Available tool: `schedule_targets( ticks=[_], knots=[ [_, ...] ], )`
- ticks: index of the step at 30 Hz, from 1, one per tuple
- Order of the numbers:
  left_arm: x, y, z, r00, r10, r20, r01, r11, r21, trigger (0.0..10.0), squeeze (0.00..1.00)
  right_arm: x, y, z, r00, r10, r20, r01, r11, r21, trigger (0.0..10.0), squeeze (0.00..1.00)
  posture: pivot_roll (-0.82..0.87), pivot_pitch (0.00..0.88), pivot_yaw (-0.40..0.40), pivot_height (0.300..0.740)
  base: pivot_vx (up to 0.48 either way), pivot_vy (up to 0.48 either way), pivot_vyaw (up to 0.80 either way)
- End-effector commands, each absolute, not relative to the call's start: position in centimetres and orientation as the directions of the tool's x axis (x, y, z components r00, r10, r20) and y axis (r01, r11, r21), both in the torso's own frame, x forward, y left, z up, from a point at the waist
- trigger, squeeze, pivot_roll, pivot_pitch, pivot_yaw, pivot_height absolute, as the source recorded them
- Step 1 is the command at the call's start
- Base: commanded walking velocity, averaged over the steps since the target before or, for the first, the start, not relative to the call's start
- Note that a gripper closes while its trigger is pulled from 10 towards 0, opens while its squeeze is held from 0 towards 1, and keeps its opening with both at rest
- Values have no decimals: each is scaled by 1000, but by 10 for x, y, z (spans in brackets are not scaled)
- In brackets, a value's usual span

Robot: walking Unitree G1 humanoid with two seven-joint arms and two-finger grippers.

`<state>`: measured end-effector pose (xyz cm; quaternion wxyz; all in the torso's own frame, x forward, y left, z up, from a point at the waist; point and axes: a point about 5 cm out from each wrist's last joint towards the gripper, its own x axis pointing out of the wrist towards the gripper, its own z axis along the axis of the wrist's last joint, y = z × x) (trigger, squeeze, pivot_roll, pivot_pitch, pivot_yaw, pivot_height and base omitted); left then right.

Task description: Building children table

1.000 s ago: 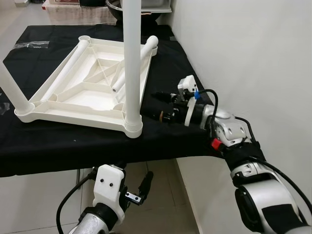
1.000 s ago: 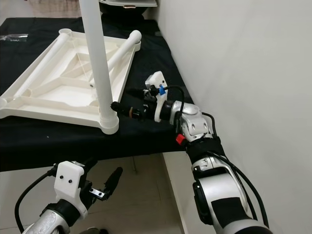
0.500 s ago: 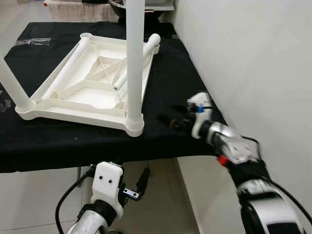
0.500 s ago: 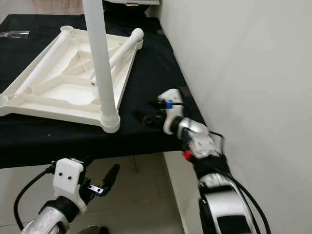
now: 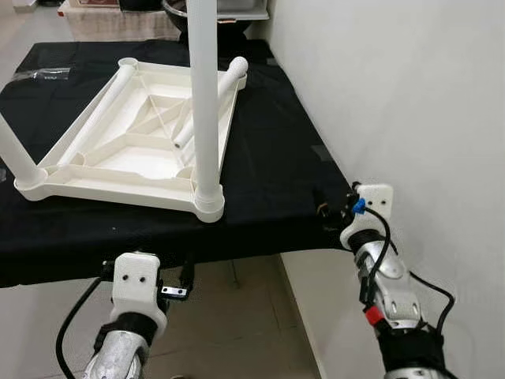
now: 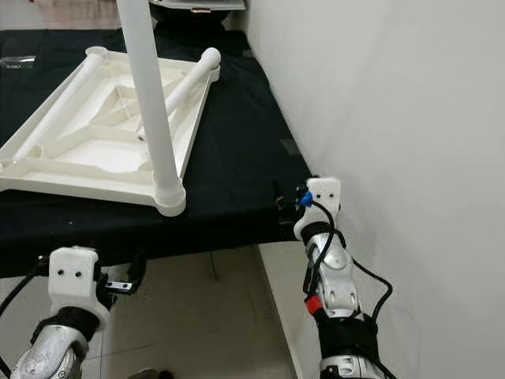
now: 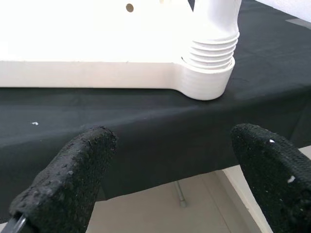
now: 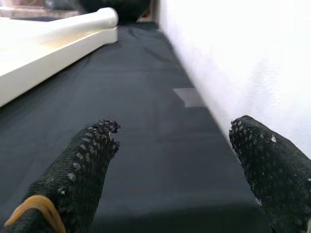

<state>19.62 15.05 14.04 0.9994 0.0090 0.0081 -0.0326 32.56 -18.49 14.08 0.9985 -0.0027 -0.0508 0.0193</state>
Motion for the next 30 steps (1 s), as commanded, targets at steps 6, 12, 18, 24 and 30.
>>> schedule_targets(
  ticks=[6,12,18,24,30],
  knots=[
    [200,146,134,996,-86,-38,87,996,20,10000,0,324,-178,134,997,49,62,-49,999,3,10000,0,115,106,-100,740,0,350,0],
    [198,138,132,988,-149,-50,151,988,20,10000,0,321,-171,141,997,36,74,-38,999,30,10000,0,123,114,-99,740,0,234,0],
    [198,135,131,985,-162,-52,163,986,22,10000,0,323,-176,147,996,-4,90,2,1000,25,10000,0,121,119,-98,740,0,0,0],
    [198,137,130,986,-153,-62,155,988,20,10000,0,326,-181,152,996,-23,91,21,999,25,10000,0,120,130,-95,740,0,0,0],
    [198,137,129,986,-149,-73,151,988,17,10000,0,329,-184,150,998,-12,69,9,999,48,10000,0,122,130,-98,740,0,0,0]
  ],
)
